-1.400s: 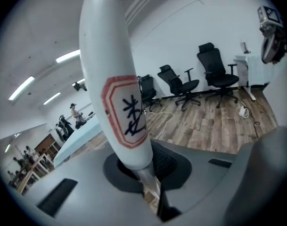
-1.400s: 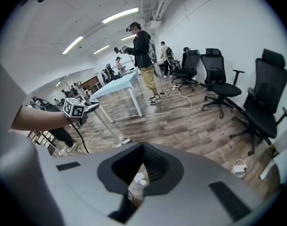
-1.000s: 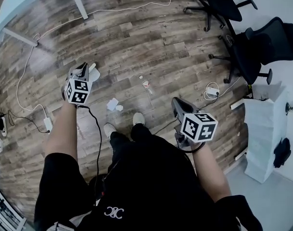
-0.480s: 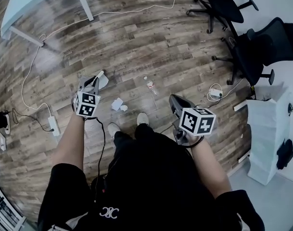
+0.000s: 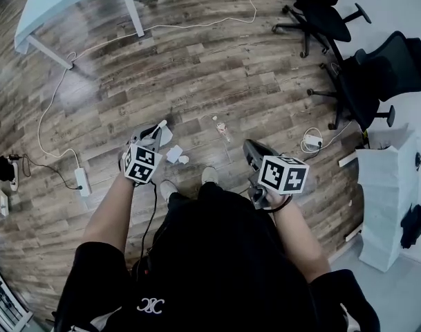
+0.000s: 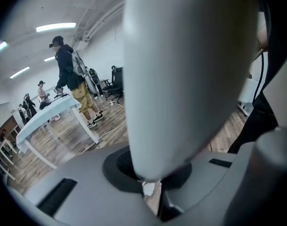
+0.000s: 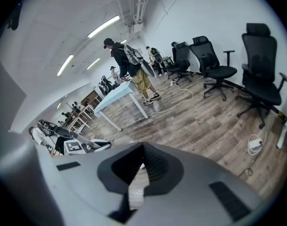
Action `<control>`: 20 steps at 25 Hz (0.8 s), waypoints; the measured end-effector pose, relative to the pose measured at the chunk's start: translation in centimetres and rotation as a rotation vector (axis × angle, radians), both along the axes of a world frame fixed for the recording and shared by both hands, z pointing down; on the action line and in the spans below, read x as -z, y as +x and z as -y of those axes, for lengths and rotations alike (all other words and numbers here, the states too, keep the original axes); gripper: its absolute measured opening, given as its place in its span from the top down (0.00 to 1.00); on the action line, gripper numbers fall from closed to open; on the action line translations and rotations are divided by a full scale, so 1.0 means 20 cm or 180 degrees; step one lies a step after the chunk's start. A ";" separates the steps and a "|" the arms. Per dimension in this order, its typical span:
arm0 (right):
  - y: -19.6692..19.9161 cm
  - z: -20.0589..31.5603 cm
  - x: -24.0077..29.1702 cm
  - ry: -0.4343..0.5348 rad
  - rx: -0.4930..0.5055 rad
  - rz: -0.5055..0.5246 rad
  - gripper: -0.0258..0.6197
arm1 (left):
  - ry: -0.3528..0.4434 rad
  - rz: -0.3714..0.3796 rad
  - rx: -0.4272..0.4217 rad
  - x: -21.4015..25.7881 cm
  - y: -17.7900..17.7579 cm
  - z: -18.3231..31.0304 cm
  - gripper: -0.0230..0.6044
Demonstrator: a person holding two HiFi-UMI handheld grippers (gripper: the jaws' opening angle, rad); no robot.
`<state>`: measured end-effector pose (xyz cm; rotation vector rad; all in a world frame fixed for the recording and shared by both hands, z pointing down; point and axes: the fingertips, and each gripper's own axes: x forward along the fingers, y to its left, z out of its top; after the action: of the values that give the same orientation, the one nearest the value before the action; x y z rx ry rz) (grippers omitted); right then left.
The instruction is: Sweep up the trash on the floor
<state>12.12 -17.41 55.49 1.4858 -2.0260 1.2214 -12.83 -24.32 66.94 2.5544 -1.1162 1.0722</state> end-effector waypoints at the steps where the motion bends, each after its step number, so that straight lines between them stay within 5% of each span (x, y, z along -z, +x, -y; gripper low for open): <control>1: -0.01 -0.01 0.00 0.0003 -0.0005 0.0011 0.94 | 0.0004 0.0000 -0.0005 0.00 0.01 -0.03 0.93; 12: -0.12 -0.04 0.04 0.0090 0.0074 0.0062 0.94 | 0.0177 0.0040 -0.0086 0.13 0.04 -0.13 0.94; 20: -0.14 -0.01 0.04 0.0142 0.0069 0.0179 0.94 | 0.0422 -0.0164 -0.0263 0.35 0.17 -0.11 0.96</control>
<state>9.37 -17.21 54.70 1.4614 -2.1132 1.2302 -9.53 -22.16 59.86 2.7364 -1.1133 0.9747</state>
